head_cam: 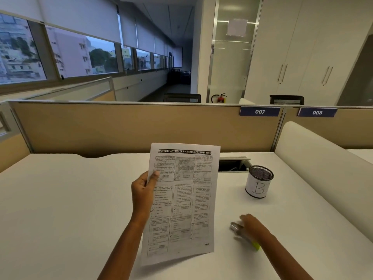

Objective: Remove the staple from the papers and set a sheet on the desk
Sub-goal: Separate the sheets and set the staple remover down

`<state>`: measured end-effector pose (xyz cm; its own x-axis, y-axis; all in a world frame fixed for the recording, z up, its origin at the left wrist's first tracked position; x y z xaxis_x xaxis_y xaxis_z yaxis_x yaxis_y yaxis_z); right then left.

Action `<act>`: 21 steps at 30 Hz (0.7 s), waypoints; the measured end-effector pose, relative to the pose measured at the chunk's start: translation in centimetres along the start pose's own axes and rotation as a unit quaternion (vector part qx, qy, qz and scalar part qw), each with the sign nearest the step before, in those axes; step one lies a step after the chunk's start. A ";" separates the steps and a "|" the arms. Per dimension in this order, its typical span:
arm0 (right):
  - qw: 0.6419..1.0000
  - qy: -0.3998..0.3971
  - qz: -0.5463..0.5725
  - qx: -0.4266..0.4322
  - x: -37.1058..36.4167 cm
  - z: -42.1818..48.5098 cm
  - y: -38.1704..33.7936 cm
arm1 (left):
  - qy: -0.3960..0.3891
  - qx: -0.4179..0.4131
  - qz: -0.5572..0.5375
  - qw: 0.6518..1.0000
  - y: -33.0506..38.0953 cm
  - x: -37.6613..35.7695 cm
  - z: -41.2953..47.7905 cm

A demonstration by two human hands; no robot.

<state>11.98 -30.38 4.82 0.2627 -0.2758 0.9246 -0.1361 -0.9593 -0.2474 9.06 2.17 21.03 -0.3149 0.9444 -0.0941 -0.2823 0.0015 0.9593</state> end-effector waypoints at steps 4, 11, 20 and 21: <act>0.999 0.019 -0.029 -0.013 -0.5 -0.3 0.7 | 0.004 0.010 -0.002 1.000 -0.5 0.0 -0.1; 0.826 -0.002 0.553 -0.113 -1.6 -1.6 2.5 | 0.014 0.008 -0.001 1.000 -0.2 0.0 -0.1; 0.391 -0.041 0.912 -0.115 -1.6 -3.5 -2.6 | 0.004 0.002 -0.002 1.000 0.5 -0.4 -0.3; 0.380 -0.042 0.917 -0.109 -1.4 -3.5 -3.1 | 0.005 0.003 -0.003 1.000 0.5 -0.4 -0.4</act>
<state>8.69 -26.81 5.33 -0.4371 -0.4785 -0.7615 -0.2377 0.8781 -0.4153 8.70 1.70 21.42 -0.3217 0.9413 -0.1020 -0.2787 0.0088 0.9603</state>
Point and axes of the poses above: each hand's wrist, its own z-axis towards the middle knuckle, its own x-axis out of the back of the hand, y = z × x, the point moved 9 cm from there along z, towards the middle knuckle, and after that the axes turned 1 degree about x, right-handed, at the moved point
